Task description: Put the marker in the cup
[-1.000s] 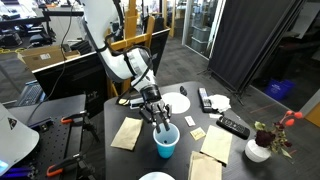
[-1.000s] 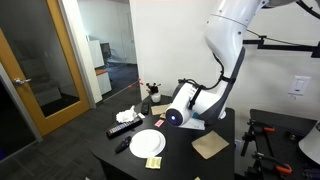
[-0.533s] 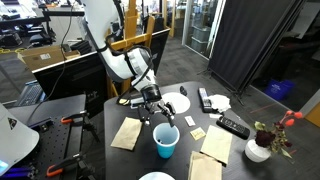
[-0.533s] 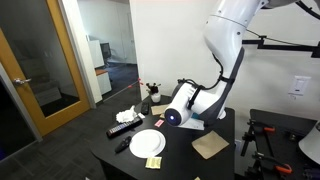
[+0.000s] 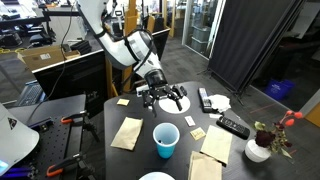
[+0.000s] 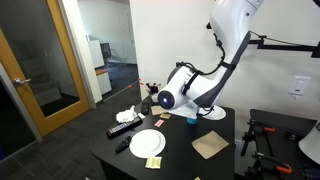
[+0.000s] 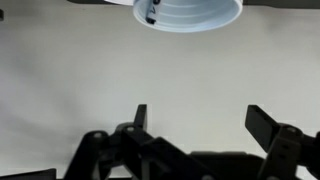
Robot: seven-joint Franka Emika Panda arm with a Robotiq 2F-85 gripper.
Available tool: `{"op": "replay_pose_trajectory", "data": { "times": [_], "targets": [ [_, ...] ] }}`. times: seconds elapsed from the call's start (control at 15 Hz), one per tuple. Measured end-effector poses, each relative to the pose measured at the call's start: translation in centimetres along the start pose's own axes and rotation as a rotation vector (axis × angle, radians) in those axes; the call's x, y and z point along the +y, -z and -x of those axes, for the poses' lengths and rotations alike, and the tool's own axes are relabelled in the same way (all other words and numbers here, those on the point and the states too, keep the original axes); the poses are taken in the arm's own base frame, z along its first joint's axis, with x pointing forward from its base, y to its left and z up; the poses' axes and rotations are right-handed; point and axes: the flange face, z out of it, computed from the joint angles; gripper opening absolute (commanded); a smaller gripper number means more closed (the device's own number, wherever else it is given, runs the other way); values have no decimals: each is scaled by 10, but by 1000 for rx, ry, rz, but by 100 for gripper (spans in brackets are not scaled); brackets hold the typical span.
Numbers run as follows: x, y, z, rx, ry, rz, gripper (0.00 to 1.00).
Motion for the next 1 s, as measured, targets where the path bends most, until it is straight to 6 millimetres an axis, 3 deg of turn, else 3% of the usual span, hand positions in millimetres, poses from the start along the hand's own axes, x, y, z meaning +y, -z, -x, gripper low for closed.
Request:
{"op": "replay_pose_trajectory", "data": {
  "times": [0.33, 0.67, 1.0],
  "targets": [
    [-4, 28, -57, 9, -95, -19, 100],
    [6, 51, -98, 15, -152, -40, 100],
    [7, 51, -94, 17, -144, -41, 100]
  ]
}}
